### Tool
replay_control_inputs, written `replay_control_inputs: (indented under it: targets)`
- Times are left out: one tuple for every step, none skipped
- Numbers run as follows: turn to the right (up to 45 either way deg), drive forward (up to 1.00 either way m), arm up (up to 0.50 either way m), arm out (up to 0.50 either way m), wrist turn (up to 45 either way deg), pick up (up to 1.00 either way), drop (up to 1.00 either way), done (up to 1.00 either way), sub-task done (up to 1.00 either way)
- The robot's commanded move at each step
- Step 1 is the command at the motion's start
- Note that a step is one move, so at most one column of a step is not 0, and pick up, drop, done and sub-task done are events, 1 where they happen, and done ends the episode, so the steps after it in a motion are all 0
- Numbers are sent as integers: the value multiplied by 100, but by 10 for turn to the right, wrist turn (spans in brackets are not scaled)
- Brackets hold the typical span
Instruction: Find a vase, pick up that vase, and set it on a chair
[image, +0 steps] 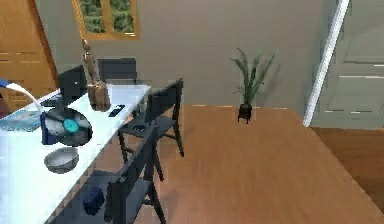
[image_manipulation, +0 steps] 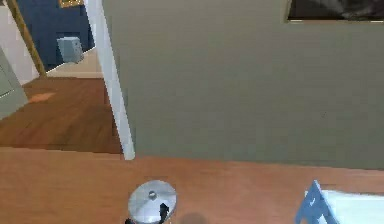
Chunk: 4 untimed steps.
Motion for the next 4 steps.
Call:
replay_control_inputs:
  targets:
    - [-450, 0, 0, 0, 0, 0, 0, 0, 0]
    - [-210, 0, 0, 0, 0, 0, 0, 0, 0]
    - [90, 0, 0, 0, 0, 0, 0, 0, 0]
    - [0, 50, 0, 0, 0, 0, 0, 0, 0]
